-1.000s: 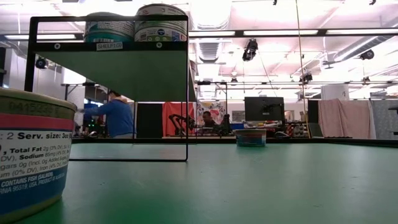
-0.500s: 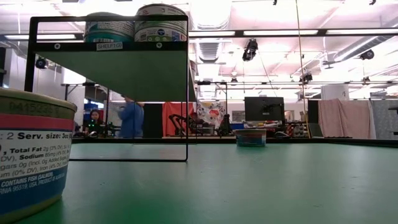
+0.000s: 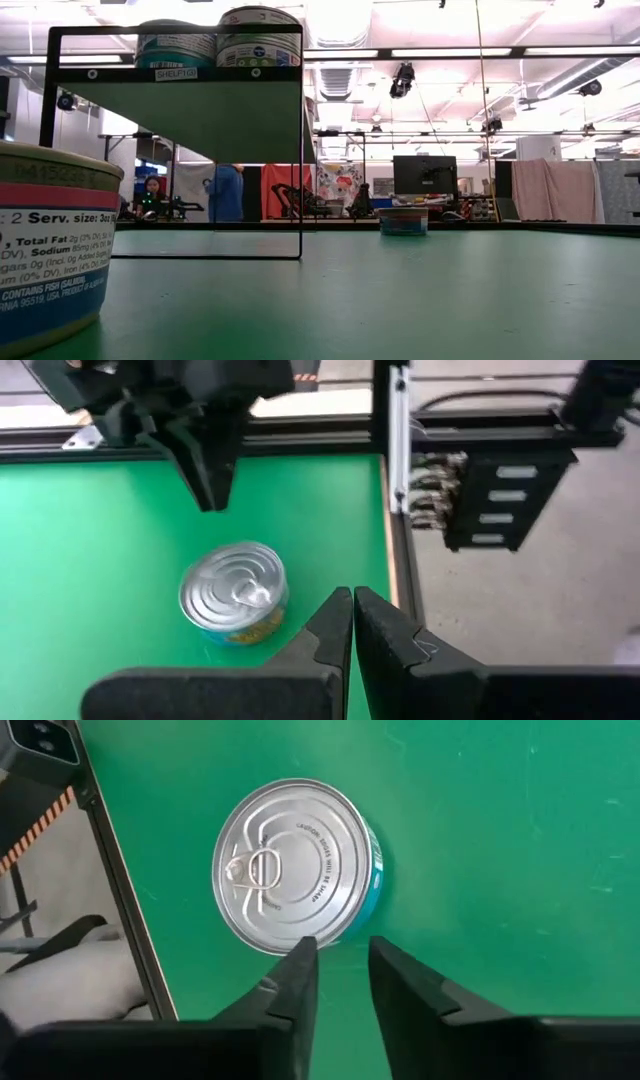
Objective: Stack canned seafood by type on shelf
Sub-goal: Put the yellow and blue tuna can on the shelf
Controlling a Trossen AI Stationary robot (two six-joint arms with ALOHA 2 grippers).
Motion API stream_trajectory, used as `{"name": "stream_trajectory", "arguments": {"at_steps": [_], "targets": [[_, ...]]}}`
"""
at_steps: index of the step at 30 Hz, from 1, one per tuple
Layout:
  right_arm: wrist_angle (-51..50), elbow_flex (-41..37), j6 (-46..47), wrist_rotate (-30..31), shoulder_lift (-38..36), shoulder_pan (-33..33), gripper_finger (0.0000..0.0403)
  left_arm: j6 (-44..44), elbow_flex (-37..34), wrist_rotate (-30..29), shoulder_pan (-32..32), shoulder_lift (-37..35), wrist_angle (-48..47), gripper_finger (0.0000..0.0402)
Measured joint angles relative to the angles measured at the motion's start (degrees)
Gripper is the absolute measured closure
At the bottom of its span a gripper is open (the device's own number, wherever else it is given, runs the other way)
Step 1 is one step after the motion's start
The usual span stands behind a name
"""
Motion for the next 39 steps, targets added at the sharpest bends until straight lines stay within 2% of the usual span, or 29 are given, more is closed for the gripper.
{"name": "stream_trajectory", "arguments": {"at_steps": [7,13,20,24,27,33,39], "targets": [[-0.1,0.0,-1.5,0.5,0.0,0.0,0.0239,2.1,0.0,-0.1,2.3,0.0,0.6,0.0402],[0.1,-0.1,-1.5,0.4,0.0,0.0,0.0178,0.5,-0.3,-0.1,3.0,0.0,0.8,0.0397],[0.4,-0.1,-1.5,0.0,0.0,0.0,0.0121,1.6,-1.9,-0.1,3.3,0.0,1.4,0.0333],[0.4,-0.1,-0.3,0.0,0.0,0.0,0.0096,5.1,-4.5,-0.1,3.4,0.0,6.8,0.0290],[0.5,-0.2,1.2,0.0,0.0,0.0,0.0082,6.5,-5.4,-0.1,3.5,0.0,7.9,0.0274],[0.6,-0.2,1.0,1.0,0.0,0.0,0.0070,5.3,-8.2,-0.1,3.7,0.0,12.1,0.0285],[0.6,-0.2,-0.4,2.0,0.0,0.0,0.0069,4.4,-11.4,-0.1,3.7,0.0,16.3,0.0336]]}}
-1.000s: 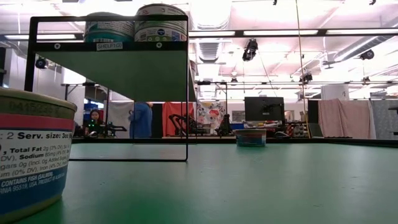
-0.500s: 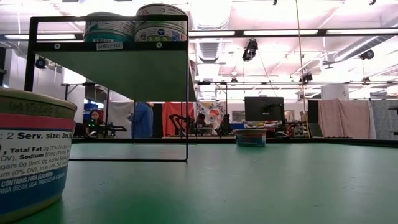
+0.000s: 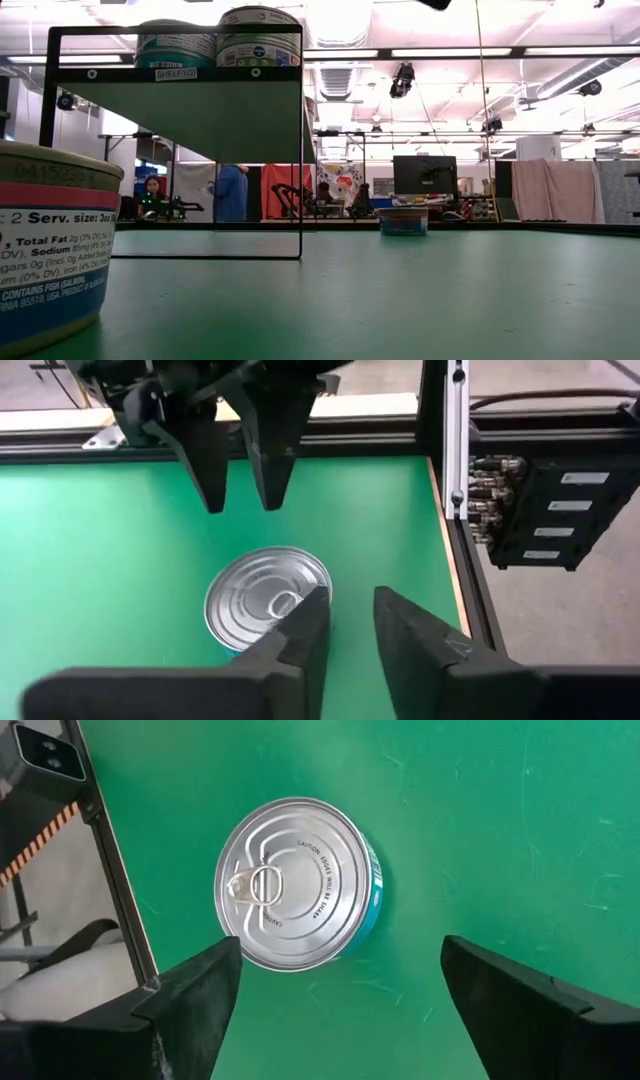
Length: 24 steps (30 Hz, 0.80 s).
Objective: Stack canned seafood by type on shelf
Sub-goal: Put the yellow and blue tuna can on the shelf
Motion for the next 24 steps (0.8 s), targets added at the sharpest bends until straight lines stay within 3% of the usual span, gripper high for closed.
{"name": "stream_trajectory", "arguments": {"at_steps": [7,15,21,24], "targets": [[0.0,-0.8,-0.6,1.1,0.0,0.0,0.0070,1.3,-1.0,0.3,0.1,1.0,3.5,0.0397],[0.1,-3.1,0.1,1.5,0.0,0.0,0.0078,3.1,5.2,-0.6,0.5,7.6,8.0,0.0401],[0.7,-3.1,0.0,1.4,0.0,0.0,0.0072,4.2,16.3,-5.6,0.5,14.5,1.0,0.0401],[2.0,-3.1,-0.2,1.0,0.0,0.0,0.0065,2.4,15.1,-6.2,0.7,15.0,1.3,0.0401]]}}
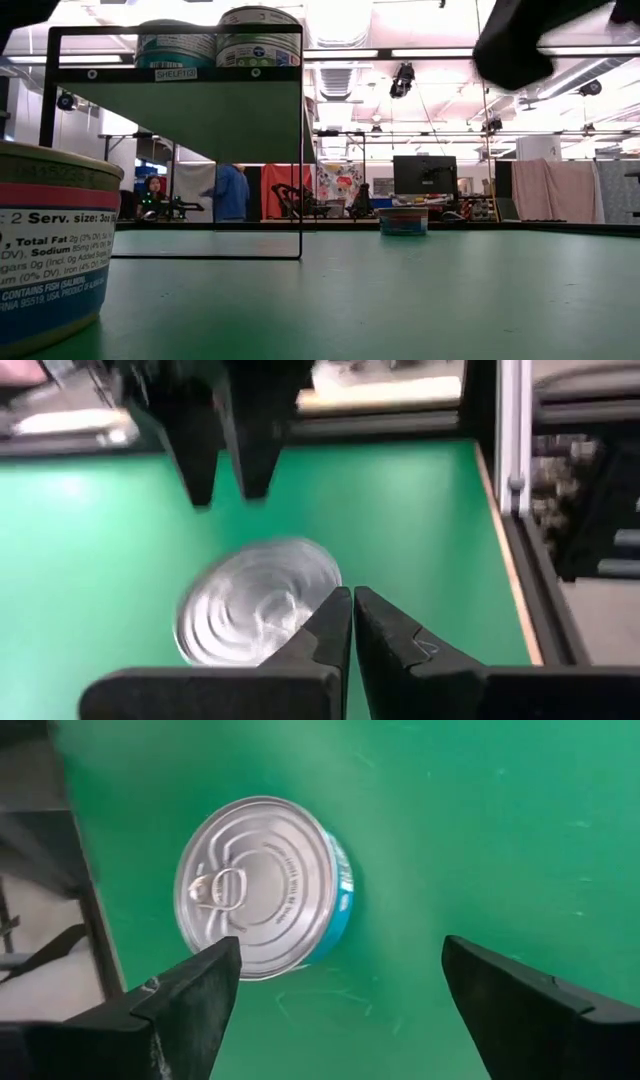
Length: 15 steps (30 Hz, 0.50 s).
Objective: Stack canned seafood by type on shelf
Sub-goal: Put the yellow and blue tuna can on the shelf
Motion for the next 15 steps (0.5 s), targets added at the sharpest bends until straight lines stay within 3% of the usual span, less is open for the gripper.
{"name": "stream_trajectory", "arguments": {"at_steps": [4,15], "targets": [[0.7,0.0,-0.9,0.0,0.0,0.0,0.0060,-3.0,-0.5,-0.1,-0.4,0.0,-1.2,0.0401],[1.1,0.0,-1.7,0.0,0.0,0.0,0.0060,0.9,1.6,-4.5,-2.0,0.0,-1.9,0.0401]]}}
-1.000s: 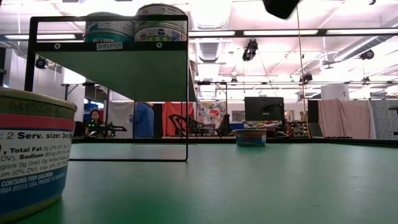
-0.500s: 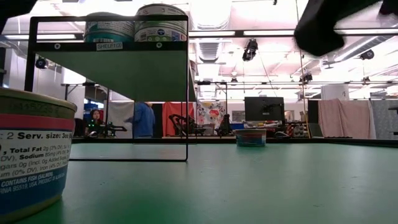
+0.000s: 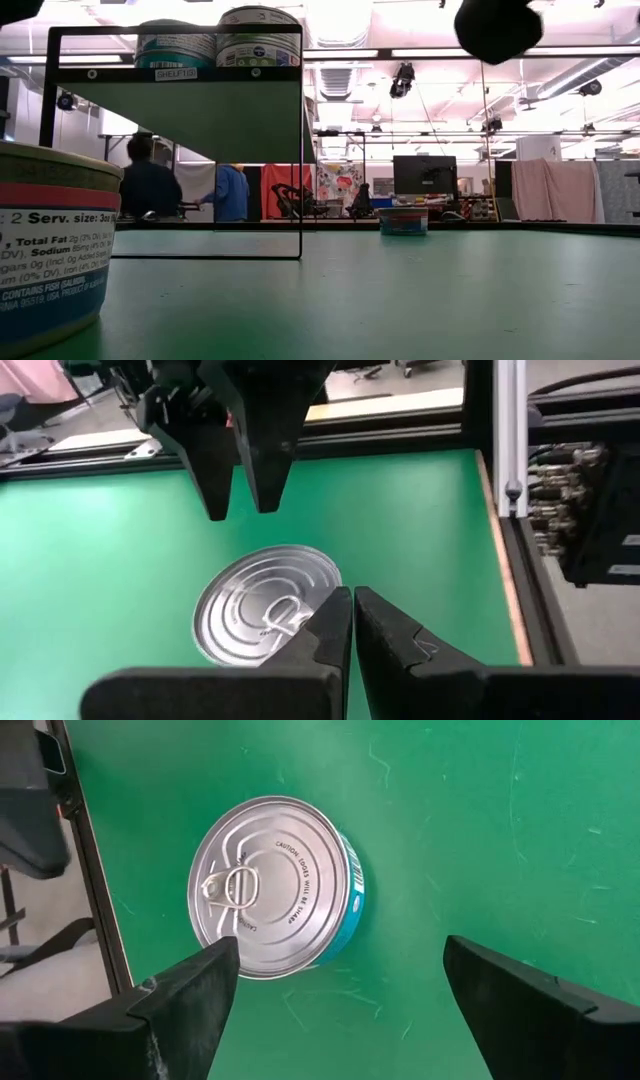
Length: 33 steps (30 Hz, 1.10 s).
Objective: Stack canned seafood by type on shelf
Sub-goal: Put the yellow and blue tuna can on the shelf
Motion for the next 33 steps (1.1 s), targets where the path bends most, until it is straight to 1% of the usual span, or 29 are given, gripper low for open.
{"name": "stream_trajectory", "arguments": {"at_steps": [6,10,17,23,28,30,33], "targets": [[0.0,0.0,-0.2,0.0,0.0,0.0,0.0066,-2.7,-0.6,-2.2,-1.2,-0.1,-1.4,0.0401],[0.6,0.0,0.0,-1.0,0.0,0.0,0.0062,-2.9,-0.7,-4.6,-1.4,-0.1,-2.6,0.0401],[0.7,-0.2,1.4,-1.2,0.1,0.0,0.0059,-3.0,-0.9,-4.5,-2.1,0.5,-2.3,0.0401],[2.3,-0.2,-1.1,-0.3,2.0,-0.1,0.0058,-3.1,-0.9,-4.4,-3.1,1.9,-1.6,0.0401],[2.6,-0.3,-4.8,2.4,2.1,-0.2,0.0068,0.4,-0.9,-4.4,-3.5,1.9,-1.5,0.0401],[3.3,-0.3,-9.9,4.5,2.0,-0.2,0.0079,1.9,-0.9,-4.4,-3.9,1.9,-1.5,0.0401],[4.5,-0.3,-21.2,7.0,2.0,0.9,0.0101,5.1,-0.3,-4.4,-4.6,1.9,-1.4,0.0401]]}}
